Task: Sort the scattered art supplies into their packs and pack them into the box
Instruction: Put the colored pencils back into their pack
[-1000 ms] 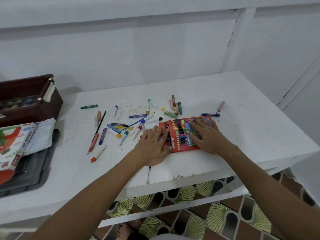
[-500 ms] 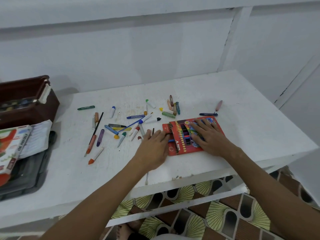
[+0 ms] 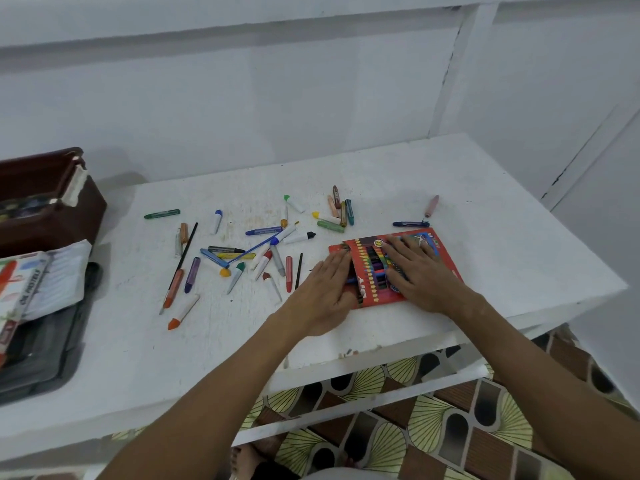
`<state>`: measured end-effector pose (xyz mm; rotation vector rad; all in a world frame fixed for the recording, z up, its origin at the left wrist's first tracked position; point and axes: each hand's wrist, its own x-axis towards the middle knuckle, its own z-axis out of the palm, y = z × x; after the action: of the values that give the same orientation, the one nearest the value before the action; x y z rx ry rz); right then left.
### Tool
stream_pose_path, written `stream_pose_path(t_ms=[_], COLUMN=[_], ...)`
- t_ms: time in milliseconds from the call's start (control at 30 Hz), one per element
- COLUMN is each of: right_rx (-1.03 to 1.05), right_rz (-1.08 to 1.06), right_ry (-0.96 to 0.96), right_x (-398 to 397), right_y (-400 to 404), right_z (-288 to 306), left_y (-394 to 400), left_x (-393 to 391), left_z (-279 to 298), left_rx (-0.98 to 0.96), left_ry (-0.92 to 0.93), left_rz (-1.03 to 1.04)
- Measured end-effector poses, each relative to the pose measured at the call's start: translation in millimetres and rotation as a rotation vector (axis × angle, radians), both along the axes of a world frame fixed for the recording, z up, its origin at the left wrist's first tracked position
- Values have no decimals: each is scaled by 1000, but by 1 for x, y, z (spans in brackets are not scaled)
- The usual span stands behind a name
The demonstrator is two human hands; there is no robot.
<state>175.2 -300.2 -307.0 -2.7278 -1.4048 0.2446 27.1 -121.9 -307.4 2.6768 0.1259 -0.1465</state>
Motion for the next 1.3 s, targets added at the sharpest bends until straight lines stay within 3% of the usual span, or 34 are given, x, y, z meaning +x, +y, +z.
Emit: stream_pose_path(t_ms=[100, 267, 433, 533, 700, 1000, 1167, 1300], right_rx=[-3, -45, -73, -41, 39, -13, -3, 42], right_rz=[7, 14, 21, 17, -31, -46, -40, -43], right_ry=[-1, -6, -40, -11, 21, 1, 16, 4], right_x=[1, 4, 3, 3, 6, 5, 7, 9], right_y=[-1, 0, 0, -1, -2, 0, -1, -2], right_z=[-2, -4, -6, -7, -4, -7, -8, -9], left_y=[-2, -19, -13, -7, -14, -25, -14, -18], left_x=[-2, -2, 4, -1, -14, -1, -4, -9], left_z=[0, -7, -1, 7, 3, -5, 5, 3], left_rx=[145, 191, 6, -156, 193, 160, -49, 102], left_ry=[-58, 66, 107, 5, 2, 68, 76, 19], left_rz=[84, 113, -1, 79, 175, 50, 52, 178])
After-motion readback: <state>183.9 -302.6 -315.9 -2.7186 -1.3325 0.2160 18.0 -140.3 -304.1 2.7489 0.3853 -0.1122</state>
